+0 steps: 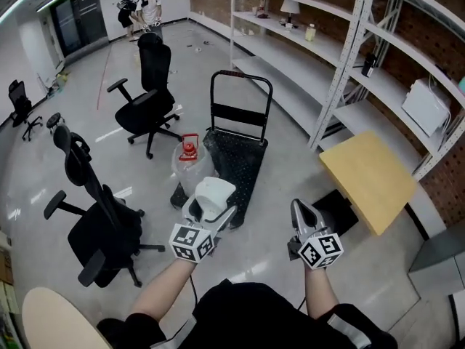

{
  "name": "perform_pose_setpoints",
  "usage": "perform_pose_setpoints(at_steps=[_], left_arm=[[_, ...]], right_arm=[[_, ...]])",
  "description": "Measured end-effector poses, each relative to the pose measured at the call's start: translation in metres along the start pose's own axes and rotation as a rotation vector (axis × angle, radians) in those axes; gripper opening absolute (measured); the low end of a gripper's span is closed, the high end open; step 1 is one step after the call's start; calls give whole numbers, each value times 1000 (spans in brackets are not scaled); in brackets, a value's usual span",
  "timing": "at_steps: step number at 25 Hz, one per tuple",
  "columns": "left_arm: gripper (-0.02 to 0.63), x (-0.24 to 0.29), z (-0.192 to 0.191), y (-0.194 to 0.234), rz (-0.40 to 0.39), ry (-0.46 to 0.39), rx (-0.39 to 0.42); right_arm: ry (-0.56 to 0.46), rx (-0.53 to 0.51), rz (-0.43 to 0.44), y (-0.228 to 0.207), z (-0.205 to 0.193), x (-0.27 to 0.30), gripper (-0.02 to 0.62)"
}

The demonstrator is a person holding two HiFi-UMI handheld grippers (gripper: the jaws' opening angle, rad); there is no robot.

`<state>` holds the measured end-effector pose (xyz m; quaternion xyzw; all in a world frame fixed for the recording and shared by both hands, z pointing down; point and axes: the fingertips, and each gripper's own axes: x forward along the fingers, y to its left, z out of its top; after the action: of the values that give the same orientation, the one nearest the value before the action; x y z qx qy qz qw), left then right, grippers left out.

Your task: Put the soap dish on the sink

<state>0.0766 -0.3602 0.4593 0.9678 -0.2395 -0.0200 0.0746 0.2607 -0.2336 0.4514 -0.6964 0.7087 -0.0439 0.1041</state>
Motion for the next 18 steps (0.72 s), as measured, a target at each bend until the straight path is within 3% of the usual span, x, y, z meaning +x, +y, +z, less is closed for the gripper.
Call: perform_pose_setpoints(at_steps=[6, 18], left_arm=[[463, 39, -6, -21, -152, 40, -10], [463, 109, -41, -97, -393, 118, -23]], right_arm=[[-18, -8, -117, -13, 7, -37, 6], [-48, -29, -511, -89, 20, -160, 6]])
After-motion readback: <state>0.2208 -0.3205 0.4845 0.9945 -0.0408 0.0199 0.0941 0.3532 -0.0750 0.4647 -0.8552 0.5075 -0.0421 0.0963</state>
